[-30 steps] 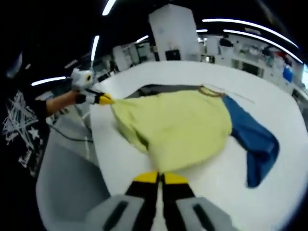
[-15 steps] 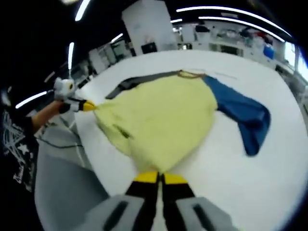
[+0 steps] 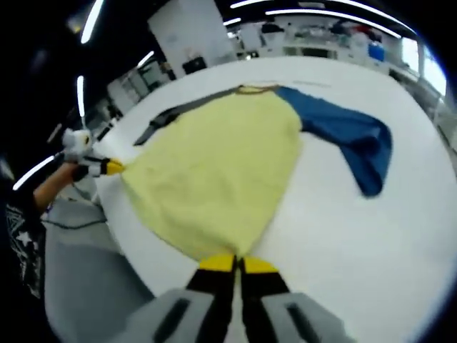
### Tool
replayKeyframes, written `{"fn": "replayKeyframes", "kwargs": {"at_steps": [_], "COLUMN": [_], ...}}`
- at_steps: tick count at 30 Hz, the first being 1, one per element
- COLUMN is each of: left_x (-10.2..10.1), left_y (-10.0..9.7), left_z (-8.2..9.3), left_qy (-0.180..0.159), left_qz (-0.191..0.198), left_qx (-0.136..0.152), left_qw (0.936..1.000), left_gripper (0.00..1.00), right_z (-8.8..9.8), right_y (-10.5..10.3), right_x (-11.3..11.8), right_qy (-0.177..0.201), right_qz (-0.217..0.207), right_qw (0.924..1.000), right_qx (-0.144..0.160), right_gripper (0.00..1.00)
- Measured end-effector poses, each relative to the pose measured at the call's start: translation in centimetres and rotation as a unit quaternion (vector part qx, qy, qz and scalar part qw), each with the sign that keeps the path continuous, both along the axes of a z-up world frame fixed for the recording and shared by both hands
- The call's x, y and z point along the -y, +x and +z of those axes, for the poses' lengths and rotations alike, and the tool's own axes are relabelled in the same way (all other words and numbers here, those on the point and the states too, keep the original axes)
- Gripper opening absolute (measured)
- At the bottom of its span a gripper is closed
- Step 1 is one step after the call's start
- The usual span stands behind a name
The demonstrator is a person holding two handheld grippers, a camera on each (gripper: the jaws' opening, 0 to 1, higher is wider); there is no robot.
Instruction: Fold the garment on the visible template until the final outline fits inside the template.
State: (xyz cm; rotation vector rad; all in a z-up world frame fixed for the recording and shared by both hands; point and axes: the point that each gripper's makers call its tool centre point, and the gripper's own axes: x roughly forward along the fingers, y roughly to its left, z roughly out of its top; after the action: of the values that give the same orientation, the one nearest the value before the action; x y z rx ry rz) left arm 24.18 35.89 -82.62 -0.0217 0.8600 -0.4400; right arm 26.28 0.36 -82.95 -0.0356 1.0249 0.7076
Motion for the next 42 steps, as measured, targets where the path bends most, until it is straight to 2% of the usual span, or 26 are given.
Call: {"fn": "replayKeyframes", "kwargs": {"at_steps": [4, 9, 14, 17, 19, 21, 24, 27, 35, 40, 42], "left_x": [0.1, 0.1, 0.0, -0.2, 0.1, 0.3, 0.0, 0.3, 0.8, 0.7, 0.7], "left_y": [-0.4, -1.3, -1.6, -1.1, -0.8, -0.8, -0.6, -0.5, -0.7, -1.4, -1.8], "left_z": [0.4, 0.2, -0.3, -0.5, -0.3, -0.5, -1.5, -1.6, -1.1, -0.1, 0.2], "left_qy": [0.0, 0.008, 0.01, 0.019, 0.03, 0.032, 0.032, 0.03, 0.017, 0.01, -0.002], "left_qz": [-0.005, -0.023, -0.026, -0.033, -0.059, -0.074, -0.08, -0.085, -0.079, -0.067, -0.057], "left_qx": [0.001, 0.0, -0.005, 0.011, 0.028, 0.031, 0.025, 0.027, 0.021, 0.009, 0.0], "left_qw": [1.0, 0.9997, 0.9996, 0.9992, 0.9974, 0.9963, 0.996, 0.9956, 0.9965, 0.9977, 0.9984], "left_gripper": [0.04, 0.08, 0.09, 0.1, 0.11, 0.1, 0.09, 0.07, 0.01, 0.0, 0.0], "right_z": [-0.3, -0.1, -0.3, -0.6, -0.9, -1.0, -1.5, -1.7, -1.7, -0.9, -0.4], "right_y": [0.1, -0.3, -1.0, -1.3, -1.5, -1.8, -2.0, -2.3, -2.4, -2.4, -2.4], "right_x": [0.4, 0.6, 0.4, 0.4, 0.5, 0.6, 0.9, 0.7, 0.4, 0.3, 0.3], "right_qy": [-0.016, -0.024, -0.024, -0.029, -0.039, -0.051, -0.068, -0.063, -0.055, -0.037, -0.03], "right_qz": [0.0, 0.0, -0.006, -0.015, -0.019, -0.02, -0.025, -0.033, -0.037, -0.045, -0.048], "right_qw": [0.9999, 0.9997, 0.9997, 0.9994, 0.999, 0.9984, 0.9973, 0.9972, 0.9975, 0.998, 0.998], "right_qx": [0.006, 0.009, -0.005, -0.008, -0.01, -0.009, -0.013, -0.021, -0.023, -0.025, -0.027], "right_gripper": [0.01, 0.16, 0.15, 0.17, 0.17, 0.17, 0.16, 0.14, 0.0, 0.0, 0.0]}}
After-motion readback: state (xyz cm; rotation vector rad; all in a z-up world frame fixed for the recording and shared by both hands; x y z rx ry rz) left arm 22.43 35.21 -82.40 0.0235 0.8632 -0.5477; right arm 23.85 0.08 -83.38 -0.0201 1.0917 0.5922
